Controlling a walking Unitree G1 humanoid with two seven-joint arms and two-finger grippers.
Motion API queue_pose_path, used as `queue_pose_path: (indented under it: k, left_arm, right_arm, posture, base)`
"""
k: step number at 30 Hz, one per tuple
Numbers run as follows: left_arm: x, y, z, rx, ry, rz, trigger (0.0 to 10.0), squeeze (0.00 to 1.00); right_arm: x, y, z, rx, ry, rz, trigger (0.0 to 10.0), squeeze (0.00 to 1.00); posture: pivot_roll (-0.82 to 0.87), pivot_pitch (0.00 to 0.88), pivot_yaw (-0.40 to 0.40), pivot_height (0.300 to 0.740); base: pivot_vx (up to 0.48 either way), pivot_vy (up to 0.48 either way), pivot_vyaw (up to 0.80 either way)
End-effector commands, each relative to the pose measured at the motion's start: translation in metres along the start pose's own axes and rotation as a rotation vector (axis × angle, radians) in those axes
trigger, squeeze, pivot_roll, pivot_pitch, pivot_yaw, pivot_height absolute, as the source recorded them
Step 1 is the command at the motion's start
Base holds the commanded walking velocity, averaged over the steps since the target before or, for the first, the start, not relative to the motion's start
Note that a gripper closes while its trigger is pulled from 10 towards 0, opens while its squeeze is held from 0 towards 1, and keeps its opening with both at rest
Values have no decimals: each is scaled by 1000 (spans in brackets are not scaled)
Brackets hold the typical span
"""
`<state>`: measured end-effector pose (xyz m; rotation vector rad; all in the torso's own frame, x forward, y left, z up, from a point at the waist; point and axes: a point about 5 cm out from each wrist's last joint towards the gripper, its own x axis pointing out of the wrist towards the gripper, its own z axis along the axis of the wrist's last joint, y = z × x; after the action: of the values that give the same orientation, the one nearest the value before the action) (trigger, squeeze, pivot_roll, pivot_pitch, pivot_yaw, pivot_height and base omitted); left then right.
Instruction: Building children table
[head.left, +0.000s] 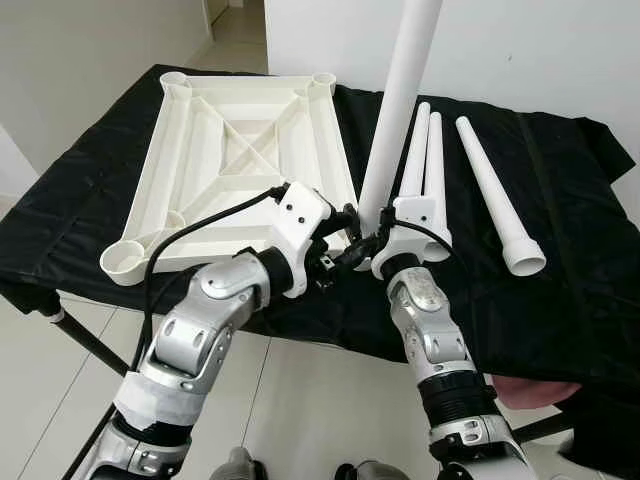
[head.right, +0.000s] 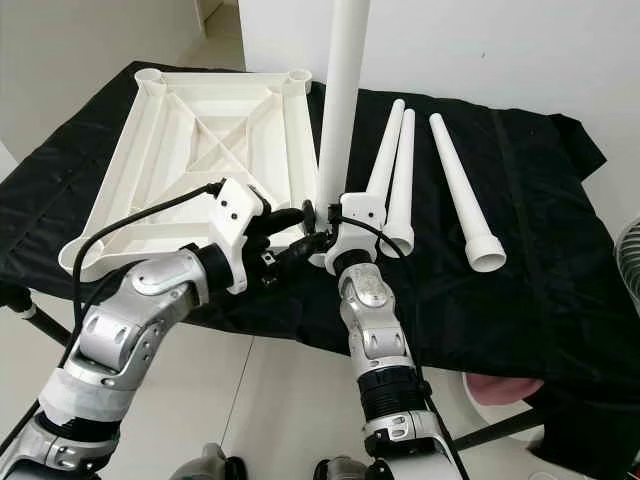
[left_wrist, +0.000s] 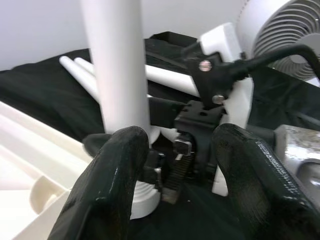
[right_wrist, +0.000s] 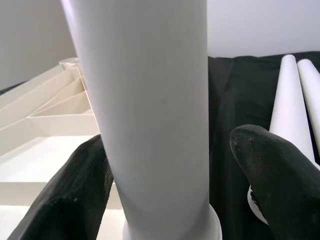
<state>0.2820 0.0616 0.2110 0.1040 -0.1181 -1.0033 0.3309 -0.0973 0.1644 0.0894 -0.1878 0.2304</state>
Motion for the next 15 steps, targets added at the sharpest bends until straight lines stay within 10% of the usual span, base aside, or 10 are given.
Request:
queue_pose_path:
  k: [1, 15]
  left_arm:
    - [-3, 7, -2, 3, 6, 50, 10000, 0]
    - [-43, 70, -2, 2, -3, 331, 10000, 0]
  right_arm:
    - [-2, 2, 0, 7, -5, 20, 10000, 0]
    - [-27, -12, 10, 39, -63, 222, 10000, 0]
  posture:
    - [-68, 67, 23, 740]
    - [-77, 86, 56, 740]
  base:
    - [0, 0, 0]
    - [0, 0, 0]
